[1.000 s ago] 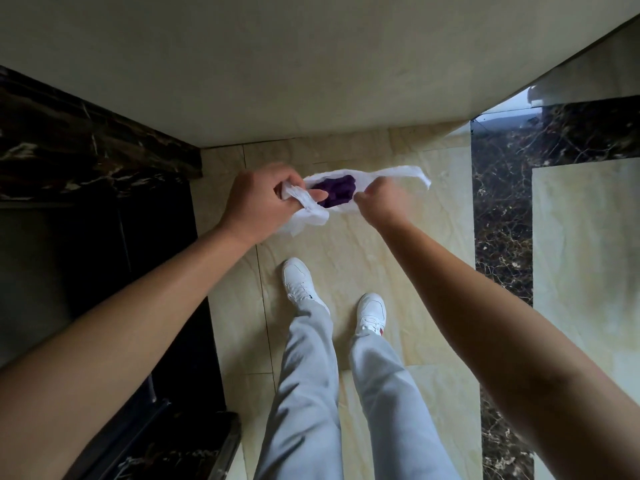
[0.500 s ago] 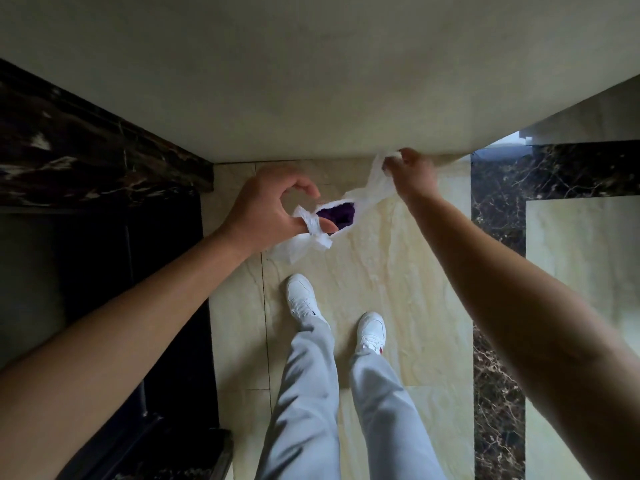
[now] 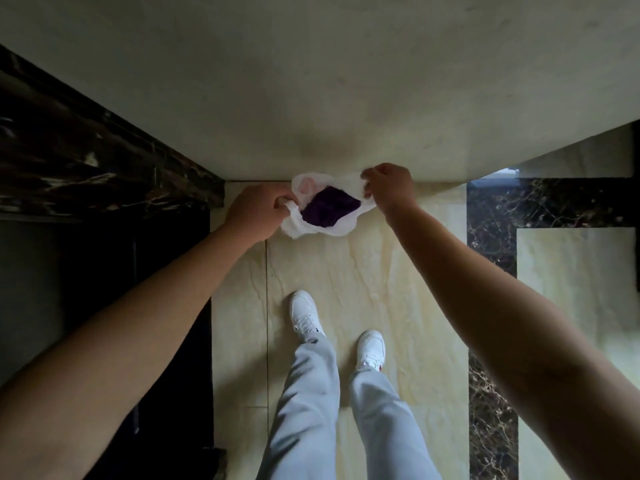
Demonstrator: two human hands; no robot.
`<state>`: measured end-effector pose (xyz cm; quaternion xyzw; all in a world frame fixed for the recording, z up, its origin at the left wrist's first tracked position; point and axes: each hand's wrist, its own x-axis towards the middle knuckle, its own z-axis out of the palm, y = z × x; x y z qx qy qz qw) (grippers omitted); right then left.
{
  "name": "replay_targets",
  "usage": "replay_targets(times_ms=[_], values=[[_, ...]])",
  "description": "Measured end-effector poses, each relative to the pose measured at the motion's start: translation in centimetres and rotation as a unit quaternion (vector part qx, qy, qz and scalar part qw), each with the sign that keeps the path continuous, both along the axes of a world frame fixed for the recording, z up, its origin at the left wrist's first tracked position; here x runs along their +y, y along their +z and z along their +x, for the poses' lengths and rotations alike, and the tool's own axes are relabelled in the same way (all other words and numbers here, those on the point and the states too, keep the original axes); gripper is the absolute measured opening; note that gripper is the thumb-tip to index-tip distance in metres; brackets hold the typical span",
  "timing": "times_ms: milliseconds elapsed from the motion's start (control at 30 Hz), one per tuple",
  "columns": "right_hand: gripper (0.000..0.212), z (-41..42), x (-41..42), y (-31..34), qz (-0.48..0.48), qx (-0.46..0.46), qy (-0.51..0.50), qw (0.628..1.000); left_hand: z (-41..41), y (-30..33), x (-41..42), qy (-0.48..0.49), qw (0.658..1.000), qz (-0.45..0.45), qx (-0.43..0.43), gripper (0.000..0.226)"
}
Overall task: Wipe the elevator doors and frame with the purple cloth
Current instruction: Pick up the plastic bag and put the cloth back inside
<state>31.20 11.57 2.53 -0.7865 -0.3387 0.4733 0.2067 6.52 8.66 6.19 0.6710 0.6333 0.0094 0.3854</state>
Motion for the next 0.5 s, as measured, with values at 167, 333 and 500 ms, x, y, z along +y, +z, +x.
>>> replay_targets(times_ms=[167, 333, 500], values=[[0.019, 0.6, 0.8, -4.6, -0.036, -0.010, 0.001, 0.999, -0.9, -5.7, 3.1, -0.003, 0.995, -0.097, 0.016, 0.021], [0.024, 1.8, 2.1, -11.9, -0.059, -0.031, -0.031, 0.997, -0.2, -13.5, 5.8, 0.030, 0.998, -0.030, 0.056, 0.034], [0.013, 3.3, 3.9, -20.2, -0.065, 0.012, -0.059, 0.996, 1.0, -22.6, 6.9, 0.190, 0.981, 0.005, 0.028, 0.020]])
